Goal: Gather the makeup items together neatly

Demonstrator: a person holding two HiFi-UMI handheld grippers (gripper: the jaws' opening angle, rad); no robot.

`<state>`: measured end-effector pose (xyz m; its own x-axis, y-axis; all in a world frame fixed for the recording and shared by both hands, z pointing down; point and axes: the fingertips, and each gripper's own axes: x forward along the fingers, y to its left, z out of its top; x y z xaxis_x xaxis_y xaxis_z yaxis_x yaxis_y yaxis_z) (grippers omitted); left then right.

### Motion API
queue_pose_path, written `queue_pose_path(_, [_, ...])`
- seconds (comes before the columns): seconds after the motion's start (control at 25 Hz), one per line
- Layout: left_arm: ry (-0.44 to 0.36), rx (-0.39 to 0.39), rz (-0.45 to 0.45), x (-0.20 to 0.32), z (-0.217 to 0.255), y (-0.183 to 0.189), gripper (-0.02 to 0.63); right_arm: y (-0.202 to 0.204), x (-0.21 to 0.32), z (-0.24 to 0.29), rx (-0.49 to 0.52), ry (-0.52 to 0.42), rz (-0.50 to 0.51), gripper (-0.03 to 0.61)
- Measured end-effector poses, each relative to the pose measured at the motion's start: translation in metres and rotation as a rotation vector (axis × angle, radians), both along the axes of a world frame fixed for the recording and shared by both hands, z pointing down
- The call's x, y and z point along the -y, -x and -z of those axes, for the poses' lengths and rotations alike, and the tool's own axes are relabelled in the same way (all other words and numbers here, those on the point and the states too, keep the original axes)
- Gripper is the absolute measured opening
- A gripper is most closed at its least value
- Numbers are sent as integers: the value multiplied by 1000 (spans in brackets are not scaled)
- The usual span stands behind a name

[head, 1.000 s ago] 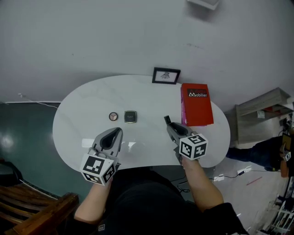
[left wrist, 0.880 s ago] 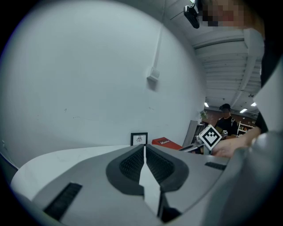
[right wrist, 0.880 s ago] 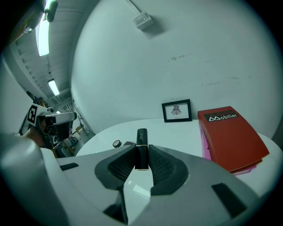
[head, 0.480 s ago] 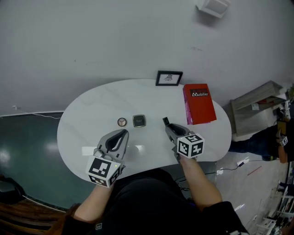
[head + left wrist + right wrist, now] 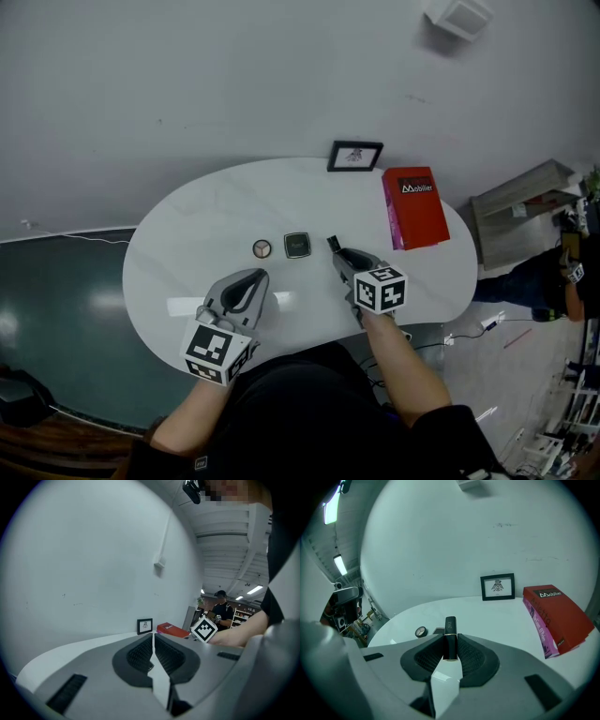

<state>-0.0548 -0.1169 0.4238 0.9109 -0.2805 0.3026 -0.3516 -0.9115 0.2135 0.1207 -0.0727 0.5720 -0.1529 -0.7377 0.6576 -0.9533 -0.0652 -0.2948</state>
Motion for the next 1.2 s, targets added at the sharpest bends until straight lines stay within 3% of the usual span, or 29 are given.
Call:
queue_pose_path(0.64, [68,81,44,19,-29,-13,25,-30,30,-76,3,102,-29,103])
queue_pose_path(1.2, [97,90,55,22,-36,-17,24,-23,18,-87,51,126,-46,121])
